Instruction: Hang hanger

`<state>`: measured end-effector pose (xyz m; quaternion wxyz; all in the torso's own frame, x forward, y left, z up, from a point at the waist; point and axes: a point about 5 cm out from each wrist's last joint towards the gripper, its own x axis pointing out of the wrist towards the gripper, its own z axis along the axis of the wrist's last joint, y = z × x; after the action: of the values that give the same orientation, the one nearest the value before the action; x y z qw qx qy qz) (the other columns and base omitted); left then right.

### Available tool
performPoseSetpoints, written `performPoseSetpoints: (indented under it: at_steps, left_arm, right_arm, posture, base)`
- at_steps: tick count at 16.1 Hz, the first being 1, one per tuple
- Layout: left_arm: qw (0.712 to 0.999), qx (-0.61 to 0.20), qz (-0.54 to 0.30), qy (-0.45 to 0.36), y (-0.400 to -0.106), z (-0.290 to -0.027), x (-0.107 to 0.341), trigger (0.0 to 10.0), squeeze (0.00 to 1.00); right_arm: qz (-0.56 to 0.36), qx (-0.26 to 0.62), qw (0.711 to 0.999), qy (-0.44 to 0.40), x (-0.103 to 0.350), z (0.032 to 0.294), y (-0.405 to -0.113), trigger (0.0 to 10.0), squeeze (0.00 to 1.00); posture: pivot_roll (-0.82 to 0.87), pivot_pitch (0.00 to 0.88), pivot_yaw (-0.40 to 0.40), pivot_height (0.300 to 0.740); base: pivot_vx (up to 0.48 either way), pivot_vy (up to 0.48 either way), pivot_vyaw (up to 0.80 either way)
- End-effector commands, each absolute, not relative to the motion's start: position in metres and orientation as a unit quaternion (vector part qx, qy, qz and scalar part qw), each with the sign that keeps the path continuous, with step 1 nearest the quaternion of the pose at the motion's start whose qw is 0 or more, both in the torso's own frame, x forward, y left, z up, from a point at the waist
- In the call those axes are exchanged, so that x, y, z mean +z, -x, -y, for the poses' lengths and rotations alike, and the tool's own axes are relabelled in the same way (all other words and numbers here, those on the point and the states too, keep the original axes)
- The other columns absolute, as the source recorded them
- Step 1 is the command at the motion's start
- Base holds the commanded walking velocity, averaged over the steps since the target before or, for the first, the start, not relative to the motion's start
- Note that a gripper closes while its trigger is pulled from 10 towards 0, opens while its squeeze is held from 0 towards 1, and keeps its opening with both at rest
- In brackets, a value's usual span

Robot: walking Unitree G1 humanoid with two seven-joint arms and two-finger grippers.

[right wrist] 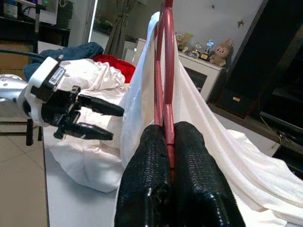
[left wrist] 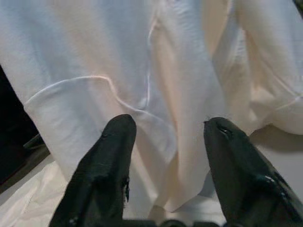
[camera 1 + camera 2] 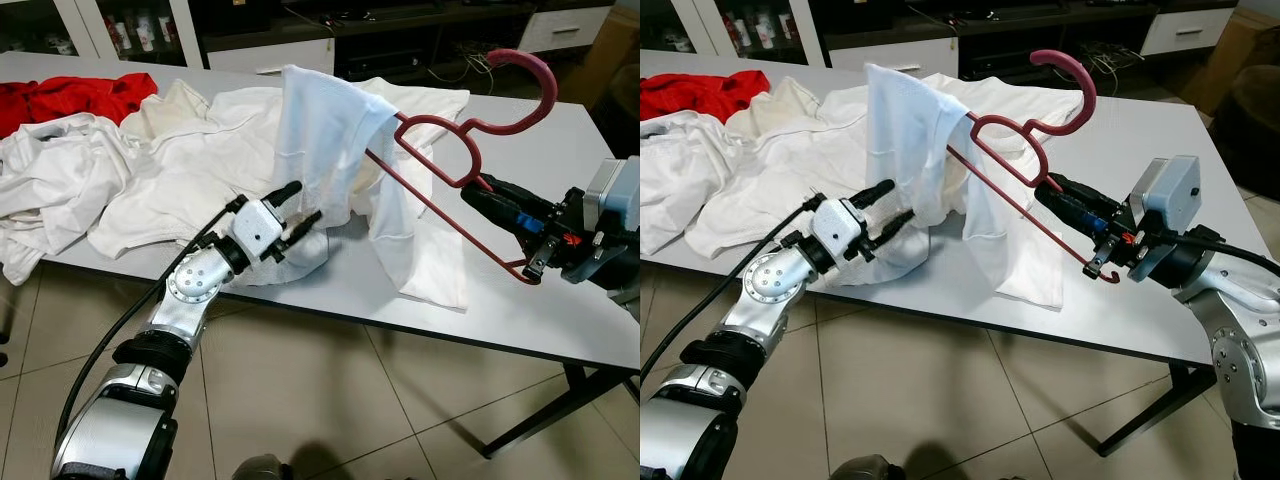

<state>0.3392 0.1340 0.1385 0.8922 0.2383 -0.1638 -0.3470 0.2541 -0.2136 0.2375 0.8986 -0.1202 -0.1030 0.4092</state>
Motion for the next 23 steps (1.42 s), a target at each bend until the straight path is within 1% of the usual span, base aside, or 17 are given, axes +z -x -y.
performPoseSetpoints:
  at_steps: [1,2,3,4,7,9,11,16,17,19,23]
  left_arm:
    - [0.893,-0.338,0.158,-0.251,-0.339,-0.138,0.135,10.0,1.0]
    - [0.897,-0.326,0.158,-0.254,-0.341,-0.14,0.136,10.0,1.0]
    - [0.899,-0.323,0.151,-0.253,-0.342,-0.141,0.136,10.0,0.31]
    - [0.899,-0.328,0.146,-0.253,-0.344,-0.14,0.136,10.0,0.0]
    - [0.892,-0.338,0.128,-0.273,-0.347,-0.134,0.133,10.0,0.0]
    - [0.892,-0.34,0.118,-0.274,-0.349,-0.133,0.131,10.0,0.0]
    - [0.895,-0.337,0.098,-0.275,-0.353,-0.129,0.129,10.0,0.0]
    - [0.898,-0.321,0.097,-0.285,-0.359,-0.126,0.134,10.0,0.0]
    - [0.895,-0.331,0.101,-0.283,-0.359,-0.125,0.135,0.0,0.0]
    - [0.887,-0.346,0.118,-0.283,-0.356,-0.125,0.137,0.0,0.0]
    - [0.883,-0.355,0.125,-0.281,-0.353,-0.129,0.137,0.0,0.0]
  right_arm:
    - [0.118,0.41,0.896,0.126,0.246,0.214,-0.254,10.0,0.0]
    - [0.118,0.41,0.895,0.126,0.246,0.213,-0.254,10.0,0.0]
    - [0.119,0.413,0.894,0.125,0.247,0.211,-0.253,10.0,0.0]
    - [0.121,0.417,0.892,0.123,0.247,0.209,-0.252,10.0,0.0]
    - [0.12,0.444,0.88,0.119,0.249,0.201,-0.246,10.0,0.0]
    - [0.119,0.453,0.876,0.117,0.249,0.199,-0.244,10.0,0.0]
    - [0.115,0.477,0.865,0.107,0.25,0.197,-0.236,10.0,0.0]
    - [0.098,0.483,0.864,0.106,0.244,0.198,-0.233,10.0,0.0]
    - [0.097,0.479,0.866,0.106,0.243,0.199,-0.233,10.0,0.0]
    - [0.092,0.443,0.883,0.121,0.239,0.208,-0.241,10.0,0.0]
    - [0.102,0.436,0.886,0.119,0.243,0.207,-0.245,10.0,0.0]
  posture:
    - [0.12,0.0,0.019,0.74]
    - [0.12,0.0,0.019,0.74]
    - [0.12,0.0,0.018,0.74]
    - [0.12,0.0,0.019,0.74]
    - [0.12,0.0,0.018,0.74]
    - [0.12,0.0,0.018,0.74]
    - [0.11,0.0,0.021,0.74]
    - [0.1,0.0,0.026,0.74]
    - [0.1,0.0,0.026,0.74]
    - [0.11,0.0,0.028,0.74]
    - [0.12,0.0,0.025,0.74]
  base:
    - [0.0,0.0,0.0]
    - [0.0,0.0,0.0]
    - [0.0,0.0,0.0]
    - [0.0,0.0,0.0]
    - [0.0,0.0,0.0]
    - [0.0,0.0,0.0]
    - [0.0,0.0,0.0]
    - [0.0,0.0,0.0]
    - [0.0,0.0,0.0]
    - [0.0,0.0,0.0]
    - [0.0,0.0,0.0]
